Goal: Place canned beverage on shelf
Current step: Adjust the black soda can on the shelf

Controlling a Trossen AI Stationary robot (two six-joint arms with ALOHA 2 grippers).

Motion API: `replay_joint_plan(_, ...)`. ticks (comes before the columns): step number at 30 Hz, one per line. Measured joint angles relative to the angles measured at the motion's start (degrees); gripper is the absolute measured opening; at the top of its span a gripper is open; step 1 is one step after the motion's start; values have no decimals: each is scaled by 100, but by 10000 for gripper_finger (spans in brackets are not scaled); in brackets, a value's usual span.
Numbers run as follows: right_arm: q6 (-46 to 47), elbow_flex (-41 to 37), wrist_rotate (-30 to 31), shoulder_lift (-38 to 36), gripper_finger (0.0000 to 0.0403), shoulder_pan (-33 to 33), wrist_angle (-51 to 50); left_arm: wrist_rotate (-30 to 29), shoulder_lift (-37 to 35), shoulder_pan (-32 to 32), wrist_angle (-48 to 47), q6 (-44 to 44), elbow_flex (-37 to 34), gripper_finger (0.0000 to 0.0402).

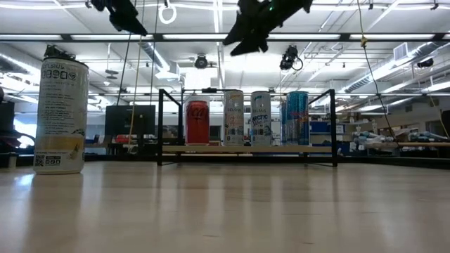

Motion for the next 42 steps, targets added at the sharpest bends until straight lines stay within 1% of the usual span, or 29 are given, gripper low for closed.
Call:
replay_joint_plan(5, -184, -2, 223, 260, 312, 149, -106, -16, -233, 203, 555, 31, -784, 332)
replay_joint_plan(8, -210, -2, 642, 308, 312, 229, -120, -8, -295, 306, 838, 14, -1124, 332)
replay_joint_plan(11, -279, -2, 1006, 306, 312, 253, -85, -18, -296, 301, 1041, -10, -1309, 332)
replay_joint_plan(15, 262, -2, 1230, 307, 312, 194, -85, 38, -296, 219, 1302, -196, -1335, 332)
replay_joint_plan(19, 818, -2, 1181, 306, 312, 123, -214, 49, -296, 83, 1826, -297, -1335, 332)
replay_joint_plan(23, 1279, 0, 1014, 315, 312, 125, -585, 59, -296, -3, 2139, -255, -1333, 332)
replay_joint_plan(26, 1520, -2, 900, 407, 312, 173, -573, 58, -296, -11, 2381, -166, -1333, 332)
replay_joint_plan(32, 1707, -2, 888, 756, 312, 206, -487, 56, -292, -9, 2595, 279, -1333, 332)
replay_joint_plan(36, 1702, -2, 947, 982, 312, 202, -432, 56, -290, -9, 2553, 306, -1333, 332)
replay_joint_plan(42, 1658, -2, 1246, 1193, 312, 206, -494, 56, -289, -9, 2463, 308, -1333, 332)
